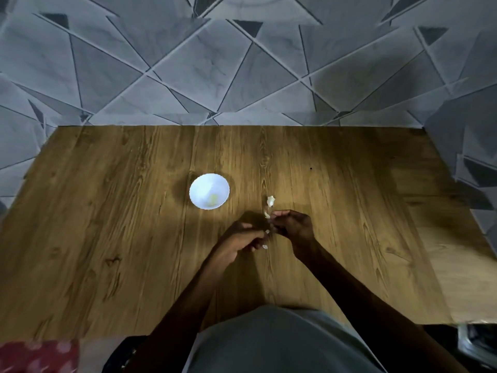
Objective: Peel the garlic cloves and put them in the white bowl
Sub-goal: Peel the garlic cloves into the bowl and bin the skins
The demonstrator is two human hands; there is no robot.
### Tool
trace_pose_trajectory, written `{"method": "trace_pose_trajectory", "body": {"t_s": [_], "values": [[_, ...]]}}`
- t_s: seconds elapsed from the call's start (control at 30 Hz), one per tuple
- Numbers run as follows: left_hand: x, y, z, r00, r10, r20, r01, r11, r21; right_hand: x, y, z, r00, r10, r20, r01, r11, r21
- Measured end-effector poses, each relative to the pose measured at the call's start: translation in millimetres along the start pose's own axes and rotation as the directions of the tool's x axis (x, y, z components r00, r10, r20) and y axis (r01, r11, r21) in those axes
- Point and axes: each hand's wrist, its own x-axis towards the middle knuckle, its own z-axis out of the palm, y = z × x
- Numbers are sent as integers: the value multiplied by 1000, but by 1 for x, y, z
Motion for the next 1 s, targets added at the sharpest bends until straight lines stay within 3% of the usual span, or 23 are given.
{"method": "trace_pose_trajectory", "body": {"t_s": [0.1, 0.2, 0.27, 0.37, 0.43, 0.67, 0.77, 0.87, 0.93, 1.0], "values": [[11, -13, -2, 990, 35, -140, -6, 980, 198, 1, 1, -4, 999, -43, 18, 44, 994, -100], [15, -17, -7, 987, 99, -127, -39, 914, 405, 3, 2, -7, 999, -23, 40, 32, 972, -234], [12, -15, -8, 973, 206, -100, -143, 889, 435, 3, 3, -7, 999, -1, 51, 16, 951, -308], [6, -9, -7, 936, 341, -86, -317, 924, 213, 3, 1, -5, 998, 9, 70, 18, 923, -384], [4, -5, -6, 928, 361, -88, -353, 931, 90, 3, 0, -4, 995, 7, 97, 31, 922, -386], [-6, 6, 1, 944, 290, -156, -314, 935, -163, -1, -6, -5, 990, -13, 141, 31, 991, -128], [-7, 5, 3, 852, 475, -220, -493, 870, -30, 0, -10, -4, 988, 77, 136, -75, 997, -26], [-12, 3, 5, 668, 720, -187, -683, 693, 229, 2, -16, -2, 944, 312, 107, -317, 947, 41], [-15, 3, 5, 578, 808, -116, -727, 575, 376, 2, -14, 0, 907, 401, 126, -412, 908, 75], [-14, 1, 6, 595, 791, -142, -676, 588, 443, -1, -10, 0, 920, 379, 96, -387, 917, 96]]}}
